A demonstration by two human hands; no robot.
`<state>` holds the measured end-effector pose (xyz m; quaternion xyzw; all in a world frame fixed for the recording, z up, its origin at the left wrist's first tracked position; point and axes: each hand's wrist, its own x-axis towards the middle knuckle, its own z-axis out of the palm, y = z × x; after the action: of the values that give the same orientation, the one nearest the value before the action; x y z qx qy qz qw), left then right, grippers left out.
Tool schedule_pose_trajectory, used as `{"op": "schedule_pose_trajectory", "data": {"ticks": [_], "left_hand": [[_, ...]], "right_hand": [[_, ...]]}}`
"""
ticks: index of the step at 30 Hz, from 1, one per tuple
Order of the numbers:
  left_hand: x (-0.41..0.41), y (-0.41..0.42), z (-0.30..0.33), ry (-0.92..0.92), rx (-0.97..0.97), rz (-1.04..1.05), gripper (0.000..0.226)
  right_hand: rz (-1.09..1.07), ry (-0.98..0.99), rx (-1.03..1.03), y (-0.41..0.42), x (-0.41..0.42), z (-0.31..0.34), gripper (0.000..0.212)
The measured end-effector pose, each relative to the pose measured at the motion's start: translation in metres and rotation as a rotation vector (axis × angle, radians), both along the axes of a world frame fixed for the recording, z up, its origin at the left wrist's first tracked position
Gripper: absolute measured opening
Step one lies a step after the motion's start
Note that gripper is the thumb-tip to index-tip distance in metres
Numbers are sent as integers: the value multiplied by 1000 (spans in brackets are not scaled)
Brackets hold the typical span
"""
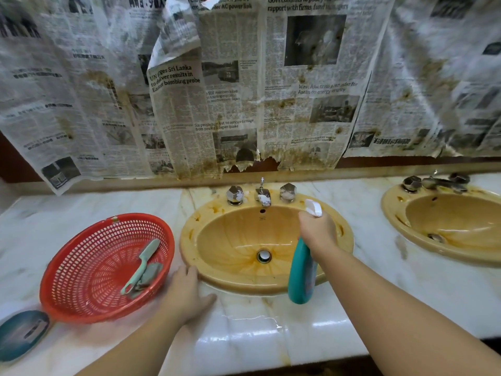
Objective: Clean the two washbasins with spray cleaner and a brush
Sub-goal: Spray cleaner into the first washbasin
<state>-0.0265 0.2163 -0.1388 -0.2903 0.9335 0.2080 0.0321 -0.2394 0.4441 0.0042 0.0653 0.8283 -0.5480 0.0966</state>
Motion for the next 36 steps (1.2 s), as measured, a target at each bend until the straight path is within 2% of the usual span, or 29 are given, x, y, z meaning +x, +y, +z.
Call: {"op": "schedule_pose_trajectory", "data": {"ticks": [4, 9, 12, 16, 21, 26, 28, 30, 36], "left_hand": [[3, -1, -9, 58, -4, 2, 81], [11, -9, -22, 132, 22, 25, 114], [15, -10, -29, 151, -3, 18, 124], [19, -11, -33, 195, -11, 30, 119], [22, -11, -31, 234, -16, 33, 112], [21, -12, -30, 234, -3, 36, 109], [22, -12, -30, 236, 2, 37, 109], [23, -11, -29, 241, 8, 40, 109], [24, -10, -27, 251, 15, 48, 106]], "right_hand": [[-50, 10, -3, 3, 6, -8, 6], [-149, 42, 57, 17, 9, -10, 10], [-188, 16, 58, 30, 7, -8, 16], [-196, -29, 40, 47, 5, -8, 17], [-275, -21, 129, 67, 11, -10, 18], [-315, -93, 210, 84, 24, -20, 9], [-305, -121, 209, 88, 31, -28, 13], [-267, -161, 202, 89, 39, -36, 20], [1, -321, 198, 72, 74, -51, 21]]}}
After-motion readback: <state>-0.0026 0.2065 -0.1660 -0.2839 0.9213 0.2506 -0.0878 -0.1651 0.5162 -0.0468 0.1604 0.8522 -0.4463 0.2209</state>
